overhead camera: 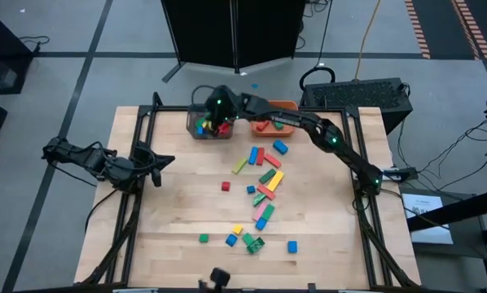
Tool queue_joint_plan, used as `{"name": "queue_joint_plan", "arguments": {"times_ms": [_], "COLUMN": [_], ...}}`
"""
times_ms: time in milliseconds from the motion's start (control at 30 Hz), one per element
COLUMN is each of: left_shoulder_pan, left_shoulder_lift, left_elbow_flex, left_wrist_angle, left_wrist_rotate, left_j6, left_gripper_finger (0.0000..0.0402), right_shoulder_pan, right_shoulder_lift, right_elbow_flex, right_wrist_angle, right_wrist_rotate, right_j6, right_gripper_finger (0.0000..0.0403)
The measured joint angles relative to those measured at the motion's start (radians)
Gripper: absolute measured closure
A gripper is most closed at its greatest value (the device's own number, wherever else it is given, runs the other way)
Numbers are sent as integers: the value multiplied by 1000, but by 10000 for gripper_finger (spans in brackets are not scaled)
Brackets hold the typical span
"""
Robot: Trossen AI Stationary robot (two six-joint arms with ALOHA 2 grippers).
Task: Sort blocks by size
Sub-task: Put the small green block into the black bin, then put the small green block into the orange bin
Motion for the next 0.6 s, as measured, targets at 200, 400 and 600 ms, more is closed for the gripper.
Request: {"name": "queue_joint_plan", "arguments": {"times_ms": [200, 400, 600], "left_shoulder_pan": [0, 0, 0], "left_shoulder_lift": [0, 0, 0], "left_elbow_flex": [0, 0, 0], "left_wrist_angle": [-10, -18, -18], "left_wrist_rotate": [-34, -50, -49], "left_j6": [1, 1, 1], "left_gripper_finger": [402, 402, 401], "right_shoulder_pan": [-41, -42, -30], "right_shoulder_lift": [1, 2, -26], "right_elbow_flex": [-2, -2, -2], "right_wrist_angle": [-23, -19, -151], "right_wrist_rotate": [-15, -15, -267], "right_j6": [29, -23, -72], "right_gripper_finger": [256, 165, 171]}}
